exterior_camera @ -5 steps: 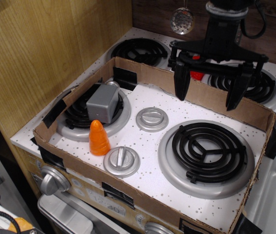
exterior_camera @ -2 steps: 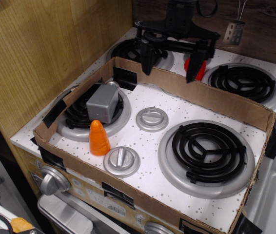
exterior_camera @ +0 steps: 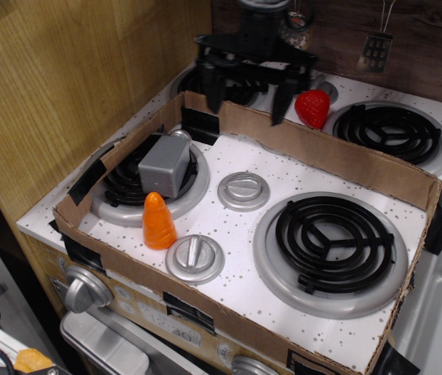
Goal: Right pepper shaker
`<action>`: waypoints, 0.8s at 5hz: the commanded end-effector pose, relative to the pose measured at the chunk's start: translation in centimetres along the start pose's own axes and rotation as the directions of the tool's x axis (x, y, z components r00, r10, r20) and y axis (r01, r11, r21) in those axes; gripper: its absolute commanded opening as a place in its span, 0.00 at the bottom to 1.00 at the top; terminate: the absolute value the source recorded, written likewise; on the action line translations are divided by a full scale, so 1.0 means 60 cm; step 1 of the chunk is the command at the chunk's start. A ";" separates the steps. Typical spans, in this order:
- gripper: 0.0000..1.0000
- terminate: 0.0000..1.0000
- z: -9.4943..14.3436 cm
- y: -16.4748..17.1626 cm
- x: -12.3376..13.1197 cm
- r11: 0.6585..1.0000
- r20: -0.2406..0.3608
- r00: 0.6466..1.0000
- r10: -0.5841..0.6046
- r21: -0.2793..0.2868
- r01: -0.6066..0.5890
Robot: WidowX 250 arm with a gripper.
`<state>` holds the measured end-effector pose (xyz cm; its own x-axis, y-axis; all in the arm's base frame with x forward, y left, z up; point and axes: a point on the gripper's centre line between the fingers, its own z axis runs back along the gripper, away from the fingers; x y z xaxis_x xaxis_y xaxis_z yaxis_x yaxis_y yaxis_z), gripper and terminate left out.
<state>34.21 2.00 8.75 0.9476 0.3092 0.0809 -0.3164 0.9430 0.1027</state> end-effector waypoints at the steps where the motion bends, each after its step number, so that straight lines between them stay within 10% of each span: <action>1: 1.00 0.00 0.005 0.040 0.024 0.993 0.005 0.994 0.110 0.039 -0.110; 4: 1.00 0.00 -0.040 0.091 0.046 0.996 0.037 0.995 0.088 0.014 -0.088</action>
<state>35.09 7.98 5.89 0.9165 0.3885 0.0957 -0.3976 0.9111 0.1085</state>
